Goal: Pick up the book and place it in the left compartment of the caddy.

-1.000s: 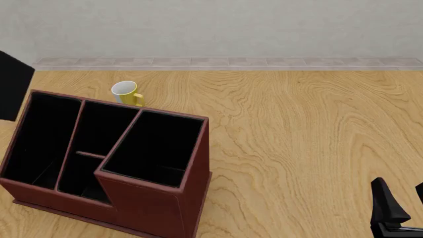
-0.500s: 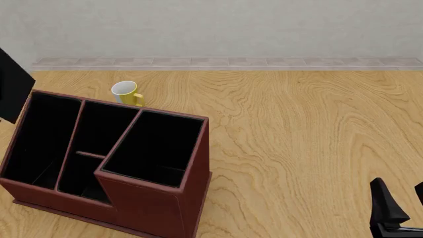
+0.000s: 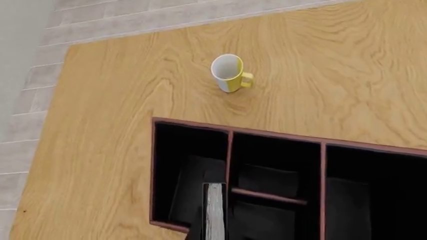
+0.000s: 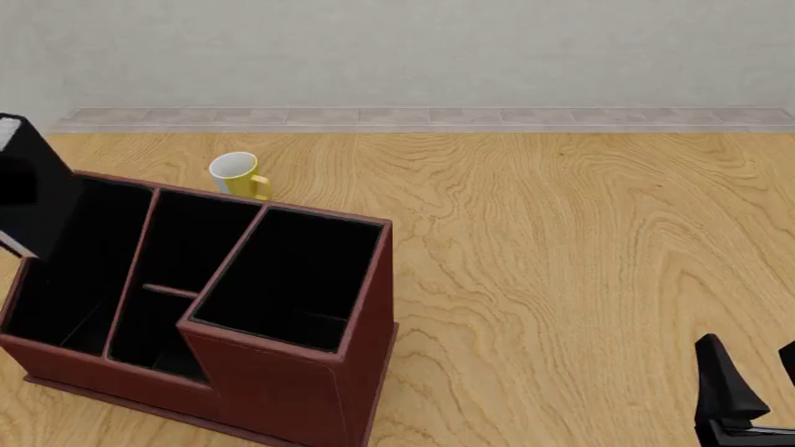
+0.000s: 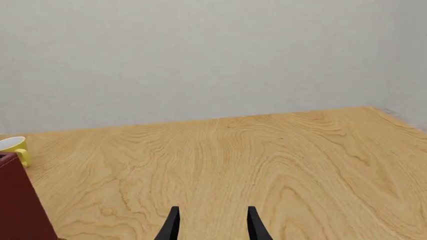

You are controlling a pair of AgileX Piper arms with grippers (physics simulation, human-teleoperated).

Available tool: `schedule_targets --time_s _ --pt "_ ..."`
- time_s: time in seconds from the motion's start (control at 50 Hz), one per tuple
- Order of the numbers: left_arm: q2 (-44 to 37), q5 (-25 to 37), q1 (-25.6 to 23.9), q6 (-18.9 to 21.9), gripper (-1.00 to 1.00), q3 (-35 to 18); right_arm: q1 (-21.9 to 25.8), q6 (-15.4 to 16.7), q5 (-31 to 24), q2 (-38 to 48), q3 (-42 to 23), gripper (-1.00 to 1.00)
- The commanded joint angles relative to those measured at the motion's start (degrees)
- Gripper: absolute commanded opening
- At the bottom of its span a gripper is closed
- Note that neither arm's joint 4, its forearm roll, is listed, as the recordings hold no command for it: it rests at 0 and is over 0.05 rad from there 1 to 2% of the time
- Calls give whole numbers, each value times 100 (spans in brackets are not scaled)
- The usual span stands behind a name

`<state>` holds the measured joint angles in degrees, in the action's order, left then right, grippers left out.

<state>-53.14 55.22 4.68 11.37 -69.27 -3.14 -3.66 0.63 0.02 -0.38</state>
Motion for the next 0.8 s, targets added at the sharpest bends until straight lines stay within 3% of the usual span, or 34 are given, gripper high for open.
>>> schedule_targets --time_s 0.02,0.36,0.8 --pt "-63 -73 58 38 -100 231 15 12 -11 0 -9 100" --pt "-74 -593 318 375 -100 862 31 67 -6 0 11 100" --pt "-250 -1202 402 309 -100 1309 8 62 -16 0 2 100"
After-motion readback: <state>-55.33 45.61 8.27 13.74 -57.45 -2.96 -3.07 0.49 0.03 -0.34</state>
